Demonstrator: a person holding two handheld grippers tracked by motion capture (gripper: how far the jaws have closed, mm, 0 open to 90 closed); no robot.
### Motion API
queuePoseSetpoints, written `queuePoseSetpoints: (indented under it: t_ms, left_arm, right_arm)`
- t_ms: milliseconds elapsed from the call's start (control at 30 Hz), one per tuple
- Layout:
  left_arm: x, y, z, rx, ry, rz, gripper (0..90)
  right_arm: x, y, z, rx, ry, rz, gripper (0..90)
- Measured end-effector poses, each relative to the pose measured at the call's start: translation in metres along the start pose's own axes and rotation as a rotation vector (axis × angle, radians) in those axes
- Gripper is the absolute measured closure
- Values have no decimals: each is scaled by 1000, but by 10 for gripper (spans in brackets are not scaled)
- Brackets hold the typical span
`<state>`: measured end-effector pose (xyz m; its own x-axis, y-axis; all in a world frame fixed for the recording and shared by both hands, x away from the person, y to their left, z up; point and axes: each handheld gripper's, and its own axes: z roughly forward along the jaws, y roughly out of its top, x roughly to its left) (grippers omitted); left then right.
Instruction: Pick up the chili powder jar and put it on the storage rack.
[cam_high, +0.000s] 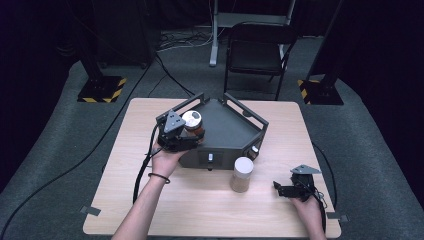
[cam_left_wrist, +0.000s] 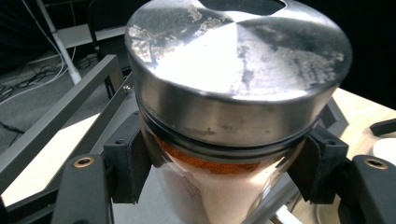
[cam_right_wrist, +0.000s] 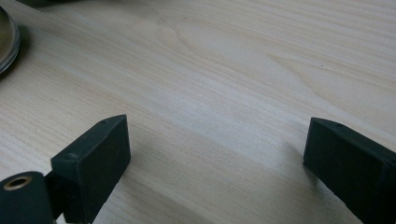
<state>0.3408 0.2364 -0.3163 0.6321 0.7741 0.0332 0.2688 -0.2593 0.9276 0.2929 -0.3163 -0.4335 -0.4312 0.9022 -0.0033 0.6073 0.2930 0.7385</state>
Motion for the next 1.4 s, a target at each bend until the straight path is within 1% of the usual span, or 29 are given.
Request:
queuePoseSetpoints:
  t_ms: [100,200,267,300,333,433,533,567,733,1167,1233,1400]
  left_arm:
    - [-1,2,6,21,13,4,307]
    - [-1,1,10,35,24,-9,307]
    - [0,0,11,36,27,-13,307]
    - [1,0,13,47,33,-23,307]
    - [1,0,13,47,33,-23,307]
    - [2,0,18,73,41,-28,307]
    - [3,-2,23,91,35,-38,307]
    - [4,-4,24,84,33,-41,307]
    - [5,-5,27,77,31,-60,307]
    - [5,-4,28,79,28,-61,303]
    - [5,-5,27,77,31,-62,279]
    - [6,-7,22,68,14,-67,240]
  right_arm:
    - [0,0,0,0,0,0,62]
    - [0,0,0,0,0,0,61]
    - [0,0,0,0,0,0,61]
    - [0,0,0,0,0,0,61]
    - [0,0,0,0,0,0,61]
    - [0,0,0,0,1,-1,61]
    - [0,0,0,0,0,-1,61]
    - [0,0,0,0,0,-1,61]
    - [0,0,0,0,1,-1,61]
    - [0,0,0,0,0,-1,61]
    - [0,0,0,0,0,0,61]
    - [0,0,0,0,0,-1,61]
